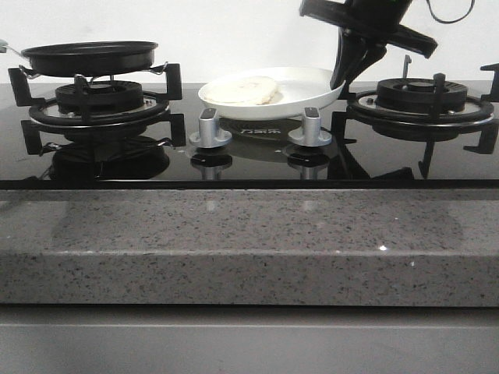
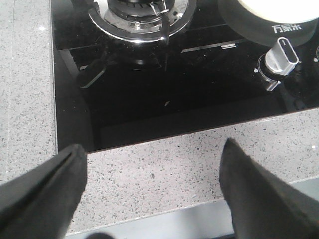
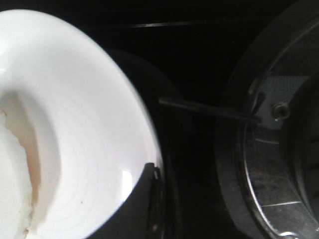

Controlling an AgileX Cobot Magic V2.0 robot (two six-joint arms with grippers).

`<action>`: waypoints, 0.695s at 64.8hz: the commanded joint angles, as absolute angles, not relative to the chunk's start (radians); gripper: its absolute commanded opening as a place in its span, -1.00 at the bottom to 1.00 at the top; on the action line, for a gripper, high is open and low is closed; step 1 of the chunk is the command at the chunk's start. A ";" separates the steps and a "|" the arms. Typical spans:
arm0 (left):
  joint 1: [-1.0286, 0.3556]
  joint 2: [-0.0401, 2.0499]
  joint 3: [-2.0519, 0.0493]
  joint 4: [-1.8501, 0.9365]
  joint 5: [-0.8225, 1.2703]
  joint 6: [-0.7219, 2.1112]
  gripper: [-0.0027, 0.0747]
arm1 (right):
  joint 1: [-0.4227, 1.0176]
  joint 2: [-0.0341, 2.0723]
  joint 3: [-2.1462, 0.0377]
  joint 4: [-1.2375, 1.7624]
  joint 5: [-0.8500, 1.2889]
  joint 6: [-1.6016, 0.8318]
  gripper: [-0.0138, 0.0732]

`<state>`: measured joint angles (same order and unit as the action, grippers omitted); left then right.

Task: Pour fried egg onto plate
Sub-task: 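Lower the plate with the egg onto the stove with the right gripper and release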

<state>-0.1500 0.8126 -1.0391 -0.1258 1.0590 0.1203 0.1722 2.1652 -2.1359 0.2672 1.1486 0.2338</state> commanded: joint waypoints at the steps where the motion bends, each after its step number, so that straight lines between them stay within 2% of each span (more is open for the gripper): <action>1: -0.155 0.806 -1.061 -0.139 0.994 0.111 0.48 | 0.169 2.107 -2.170 0.323 1.119 0.242 -0.81; 8: -0.155 0.806 -1.061 -0.139 0.993 0.111 0.48 | 0.169 2.111 -2.170 0.330 1.155 0.241 -0.62; 18: -0.155 0.806 -1.061 -0.139 0.993 0.111 0.48 | 0.169 2.112 -2.170 0.335 1.168 0.241 -0.14; 25: -0.155 0.806 -1.061 -0.139 0.993 0.111 0.48 | 0.169 2.111 -2.170 0.367 1.166 0.241 0.09; 45: -0.155 0.806 -1.061 -0.139 0.993 0.111 0.48 | 0.203 2.019 -2.170 0.458 1.162 0.117 0.10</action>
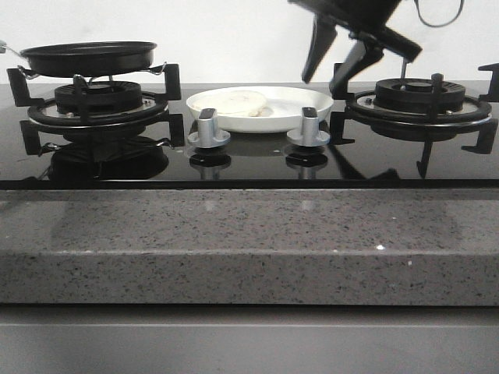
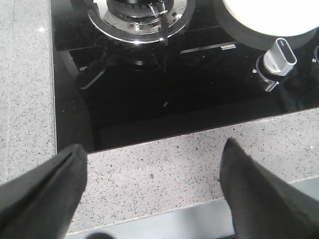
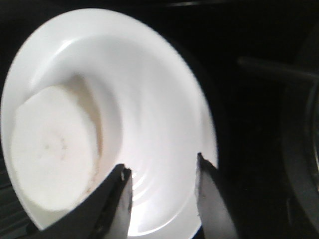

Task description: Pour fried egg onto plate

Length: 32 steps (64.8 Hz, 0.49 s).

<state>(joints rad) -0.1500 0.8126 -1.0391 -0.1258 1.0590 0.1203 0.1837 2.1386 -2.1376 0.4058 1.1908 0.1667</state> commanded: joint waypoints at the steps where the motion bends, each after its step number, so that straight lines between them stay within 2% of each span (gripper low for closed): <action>1: -0.155 0.806 -1.061 -0.139 0.993 0.111 0.48 | 0.209 2.006 -2.170 0.458 1.165 0.110 0.10; 17: -0.155 0.806 -1.061 -0.139 0.993 0.111 0.48 | 0.240 1.801 -2.108 0.457 1.166 0.022 0.10; 32: -0.155 0.806 -1.061 -0.139 0.993 0.111 0.48 | 0.240 1.546 -1.821 0.410 1.043 -0.056 0.10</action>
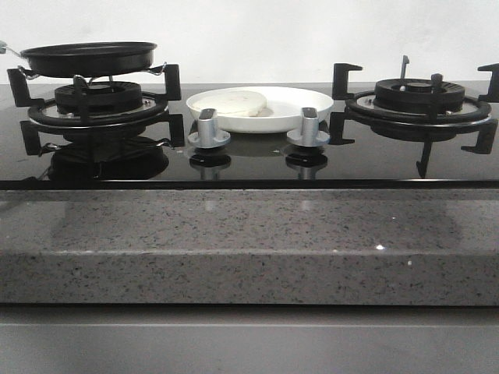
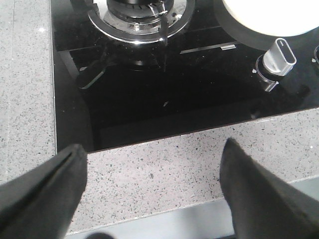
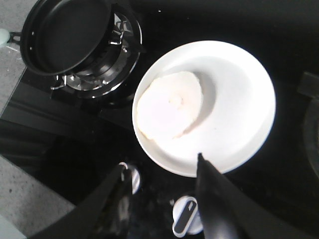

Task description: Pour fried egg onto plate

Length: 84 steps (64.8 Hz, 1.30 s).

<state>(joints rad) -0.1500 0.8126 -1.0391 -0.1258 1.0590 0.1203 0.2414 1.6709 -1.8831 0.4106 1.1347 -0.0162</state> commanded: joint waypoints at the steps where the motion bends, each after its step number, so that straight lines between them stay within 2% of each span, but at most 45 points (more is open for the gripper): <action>1: -0.155 0.806 -1.061 -0.139 0.993 0.111 0.48 | 0.240 1.521 -1.788 0.404 1.035 -0.061 0.10; 26: -0.155 0.806 -1.061 -0.139 0.993 0.111 0.48 | 0.240 1.046 -1.193 0.263 0.871 -0.090 0.10; 43: -0.155 0.806 -1.061 -0.139 0.993 0.111 0.48 | 0.240 0.755 -0.903 0.230 0.867 -0.091 0.10; 74: -0.155 0.806 -1.061 -0.158 0.957 0.111 0.48 | 0.240 0.452 -0.703 0.178 0.994 -0.091 0.09; 78: -0.155 0.806 -1.061 -0.158 0.957 0.111 0.48 | 0.240 0.435 -0.700 0.178 0.999 -0.091 0.04; 84: -0.155 0.806 -1.061 -0.160 0.948 0.111 0.48 | 0.240 0.421 -0.700 0.177 1.000 -0.091 -0.16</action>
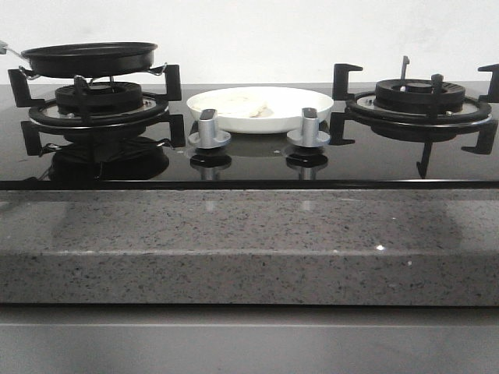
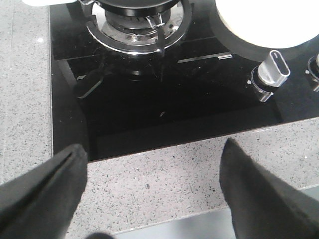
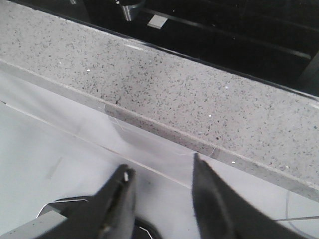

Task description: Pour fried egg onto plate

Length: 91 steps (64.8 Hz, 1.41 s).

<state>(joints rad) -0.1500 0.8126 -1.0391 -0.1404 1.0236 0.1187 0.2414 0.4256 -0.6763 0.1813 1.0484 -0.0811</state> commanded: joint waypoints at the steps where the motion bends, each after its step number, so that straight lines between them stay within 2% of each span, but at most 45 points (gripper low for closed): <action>1: -0.155 0.806 -1.061 -0.161 0.945 0.111 0.48 | 0.240 0.420 -0.700 0.177 1.000 -0.091 -0.20; 9: -0.155 0.806 -1.061 -0.169 0.947 0.111 0.42 | 0.240 0.418 -0.700 0.177 1.000 -0.091 -0.55; 17: -0.155 0.806 -1.060 -0.169 0.947 0.111 -0.04 | 0.240 0.418 -0.700 0.177 0.999 -0.091 -0.83; 24: -0.155 0.806 -1.060 -0.169 0.945 0.111 -0.50 | 0.240 0.418 -0.700 0.176 0.999 -0.091 -0.84; 34: -0.155 0.806 -1.060 -0.169 0.943 0.111 -0.97 | 0.240 0.418 -0.700 0.173 1.007 -0.091 -0.84; 62: -0.155 0.806 -1.051 -0.169 0.931 0.111 -0.98 | 0.240 0.418 -0.700 0.173 1.007 -0.091 -0.84; 71: -0.141 0.740 -0.994 -0.180 0.884 0.111 -0.98 | 0.240 0.418 -0.700 0.173 1.007 -0.091 -0.84; 79: -0.086 0.618 -0.868 -0.142 0.718 0.111 -0.98 | 0.240 0.418 -0.700 0.173 1.007 -0.091 -0.84; 91: 0.012 0.374 -0.549 -0.194 0.381 0.111 -0.98 | 0.240 0.418 -0.700 0.173 1.007 -0.091 -0.84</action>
<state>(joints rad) -0.0206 0.4592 -0.6256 -0.1587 0.5778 0.1187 0.2414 0.4109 -0.6739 0.1737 1.0649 -0.0819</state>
